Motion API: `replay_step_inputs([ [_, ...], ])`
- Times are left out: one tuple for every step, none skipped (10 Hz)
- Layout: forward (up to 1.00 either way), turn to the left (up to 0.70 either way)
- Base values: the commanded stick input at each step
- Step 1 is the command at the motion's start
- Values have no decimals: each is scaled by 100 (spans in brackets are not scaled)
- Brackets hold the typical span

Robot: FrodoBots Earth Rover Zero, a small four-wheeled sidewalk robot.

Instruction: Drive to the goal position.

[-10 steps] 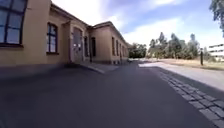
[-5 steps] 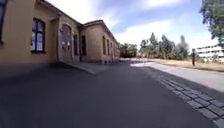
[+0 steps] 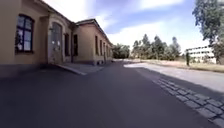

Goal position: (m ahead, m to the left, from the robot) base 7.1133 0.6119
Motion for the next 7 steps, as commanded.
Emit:
replay_step_inputs([
  [70, 0],
  [70, 0],
  [70, 0],
  [70, 0],
  [70, 0],
  [70, 0],
  [70, 0],
])
